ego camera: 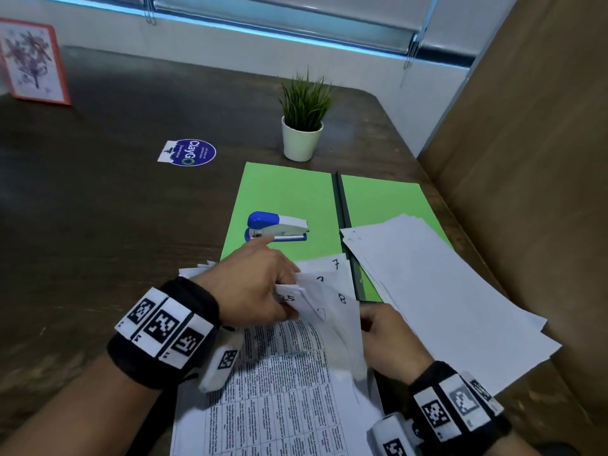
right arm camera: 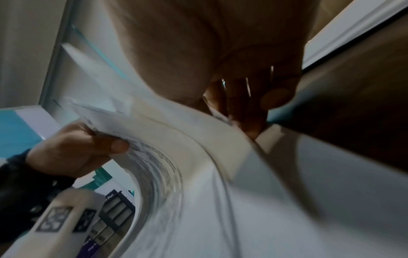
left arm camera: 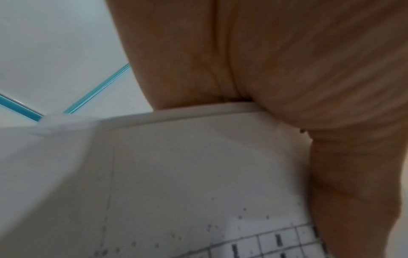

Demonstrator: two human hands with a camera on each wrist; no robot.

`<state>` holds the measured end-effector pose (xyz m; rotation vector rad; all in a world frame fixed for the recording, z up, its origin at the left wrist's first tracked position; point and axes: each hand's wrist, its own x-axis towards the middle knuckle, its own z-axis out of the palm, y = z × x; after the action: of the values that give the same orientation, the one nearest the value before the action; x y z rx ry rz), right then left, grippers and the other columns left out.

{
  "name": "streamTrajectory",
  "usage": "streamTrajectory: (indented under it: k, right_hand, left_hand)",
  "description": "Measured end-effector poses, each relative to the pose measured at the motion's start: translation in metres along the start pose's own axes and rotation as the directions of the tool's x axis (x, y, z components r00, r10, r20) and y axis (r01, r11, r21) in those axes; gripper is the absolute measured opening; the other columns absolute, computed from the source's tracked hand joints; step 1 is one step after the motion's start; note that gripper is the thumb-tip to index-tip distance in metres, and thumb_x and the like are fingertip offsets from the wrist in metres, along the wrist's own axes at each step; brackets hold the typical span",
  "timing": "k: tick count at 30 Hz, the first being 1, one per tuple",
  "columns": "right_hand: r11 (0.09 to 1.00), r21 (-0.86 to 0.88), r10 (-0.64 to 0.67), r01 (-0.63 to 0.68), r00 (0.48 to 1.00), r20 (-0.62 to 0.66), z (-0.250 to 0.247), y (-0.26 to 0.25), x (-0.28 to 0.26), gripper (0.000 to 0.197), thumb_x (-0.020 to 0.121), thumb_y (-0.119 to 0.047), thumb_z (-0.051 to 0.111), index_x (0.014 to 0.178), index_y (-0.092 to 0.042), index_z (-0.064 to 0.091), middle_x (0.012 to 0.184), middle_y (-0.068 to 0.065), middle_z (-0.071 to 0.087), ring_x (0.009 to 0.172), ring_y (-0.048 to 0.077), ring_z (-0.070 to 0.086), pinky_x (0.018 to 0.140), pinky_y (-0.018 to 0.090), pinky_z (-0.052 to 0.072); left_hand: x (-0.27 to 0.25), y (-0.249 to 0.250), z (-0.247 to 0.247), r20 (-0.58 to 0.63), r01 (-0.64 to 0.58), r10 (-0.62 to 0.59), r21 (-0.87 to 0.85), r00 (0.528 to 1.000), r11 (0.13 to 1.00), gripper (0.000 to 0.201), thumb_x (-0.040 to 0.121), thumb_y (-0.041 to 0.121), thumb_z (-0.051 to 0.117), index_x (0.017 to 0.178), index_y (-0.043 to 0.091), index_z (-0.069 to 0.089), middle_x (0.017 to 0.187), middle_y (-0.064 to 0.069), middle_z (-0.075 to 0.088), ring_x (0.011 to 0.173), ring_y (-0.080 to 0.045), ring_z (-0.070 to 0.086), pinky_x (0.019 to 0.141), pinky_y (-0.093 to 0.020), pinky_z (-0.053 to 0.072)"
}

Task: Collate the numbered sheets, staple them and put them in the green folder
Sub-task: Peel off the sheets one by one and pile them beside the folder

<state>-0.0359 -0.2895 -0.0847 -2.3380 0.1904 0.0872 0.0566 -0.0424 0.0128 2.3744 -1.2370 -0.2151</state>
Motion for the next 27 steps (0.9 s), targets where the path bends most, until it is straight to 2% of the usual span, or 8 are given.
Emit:
streamTrajectory:
  k: [4, 7, 10, 14, 16, 19, 22, 27]
  right_hand:
    - [0.999, 0.032, -0.017, 0.019, 0.998, -0.068, -0.003, 0.001, -0.006, 0.047, 0.094, -0.046, 0.048, 0.082, -0.003, 0.059, 0.074, 0.016, 0.062, 0.062, 0.027, 0.055, 0.058, 0.041, 0.049]
    - [0.998, -0.010, -0.058, 0.058, 0.998, -0.025, -0.005, -0.007, -0.012, 0.046, 0.094, -0.046, 0.045, 0.079, -0.005, 0.060, 0.074, 0.014, 0.062, 0.067, 0.030, 0.057, 0.060, 0.042, 0.049]
    - [0.992, 0.085, -0.073, 0.091, 0.977, -0.198, -0.017, -0.018, -0.014, 0.037, 0.101, -0.029, 0.044, 0.072, -0.007, 0.050, 0.061, 0.010, 0.053, 0.055, 0.018, 0.044, 0.053, 0.034, 0.038]
    - [0.995, -0.009, -0.096, 0.095, 0.994, -0.058, -0.034, -0.031, -0.013, 0.041, 0.100, -0.031, 0.049, 0.064, -0.011, 0.050, 0.054, -0.004, 0.047, 0.050, 0.005, 0.037, 0.054, 0.027, 0.034]
    - [0.988, -0.096, -0.139, 0.121, 0.966, -0.217, -0.051, -0.037, -0.004, 0.045, 0.098, -0.023, 0.056, 0.056, -0.016, 0.039, 0.048, -0.008, 0.042, 0.047, 0.005, 0.034, 0.050, 0.024, 0.029]
    - [0.980, -0.116, -0.200, 0.164, 0.845, -0.496, -0.096, -0.060, 0.014, 0.040, 0.093, -0.020, 0.064, 0.057, -0.014, 0.049, 0.047, -0.008, 0.039, 0.050, 0.003, 0.035, 0.053, 0.029, 0.032]
    - [0.958, -0.104, -0.263, 0.267, 0.676, -0.688, -0.145, -0.096, 0.024, 0.015, 0.092, -0.024, 0.066, 0.078, -0.022, 0.070, 0.064, -0.012, 0.061, 0.061, 0.003, 0.054, 0.060, 0.022, 0.042]
    - [0.830, -0.381, -0.531, 0.406, 0.369, -0.763, -0.188, -0.139, 0.029, 0.021, 0.093, -0.032, 0.063, 0.090, -0.015, 0.077, 0.074, 0.002, 0.070, 0.065, 0.018, 0.063, 0.062, 0.030, 0.050]
  left_hand:
    - [-0.001, -0.004, -0.001, 0.010, 0.072, -0.071, -0.119, 0.997, 0.990, 0.029, 0.069, 0.058, 0.059, 0.061, 0.030, 0.061, 0.067, 0.009, 0.068, 0.062, -0.009, 0.064, 0.087, -0.041, 0.055]
    - [-0.002, -0.001, -0.005, -0.013, 0.077, -0.080, -0.137, 0.997, 0.988, 0.030, 0.074, 0.041, 0.075, 0.052, 0.033, 0.057, 0.063, 0.007, 0.066, 0.055, -0.009, 0.059, 0.057, -0.025, 0.047]
    - [-0.003, 0.003, -0.011, 0.000, 0.093, -0.093, -0.117, 0.996, 0.989, 0.024, 0.074, 0.032, 0.081, 0.057, 0.033, 0.064, 0.064, 0.011, 0.068, 0.057, -0.004, 0.061, 0.053, -0.022, 0.042]
    - [-0.002, 0.004, -0.009, 0.000, 0.125, -0.125, -0.090, 0.992, 0.988, 0.035, 0.076, 0.034, 0.079, 0.051, 0.040, 0.056, 0.058, 0.017, 0.062, 0.057, -0.002, 0.058, 0.055, -0.021, 0.039]
    - [-0.001, 0.004, -0.006, 0.016, 0.136, -0.135, -0.040, 0.991, 0.990, 0.036, 0.077, 0.034, 0.078, 0.052, 0.039, 0.053, 0.059, 0.013, 0.061, 0.059, -0.005, 0.058, 0.057, -0.024, 0.040]
    - [0.000, 0.006, -0.002, 0.048, 0.149, -0.149, -0.007, 0.988, 0.989, 0.032, 0.079, 0.033, 0.078, 0.057, 0.037, 0.054, 0.068, 0.011, 0.066, 0.065, -0.008, 0.060, 0.059, -0.025, 0.040]
    - [0.001, 0.010, -0.001, 0.045, 0.161, -0.162, 0.010, 0.986, 0.987, 0.015, 0.082, 0.031, 0.075, 0.072, 0.028, 0.064, 0.078, 0.007, 0.069, 0.072, -0.012, 0.061, 0.063, -0.028, 0.044]
    - [0.003, 0.005, 0.004, 0.034, 0.161, -0.162, 0.035, 0.986, 0.986, 0.011, 0.084, 0.035, 0.073, 0.084, 0.024, 0.072, 0.082, 0.008, 0.070, 0.077, -0.012, 0.063, 0.070, -0.033, 0.052]
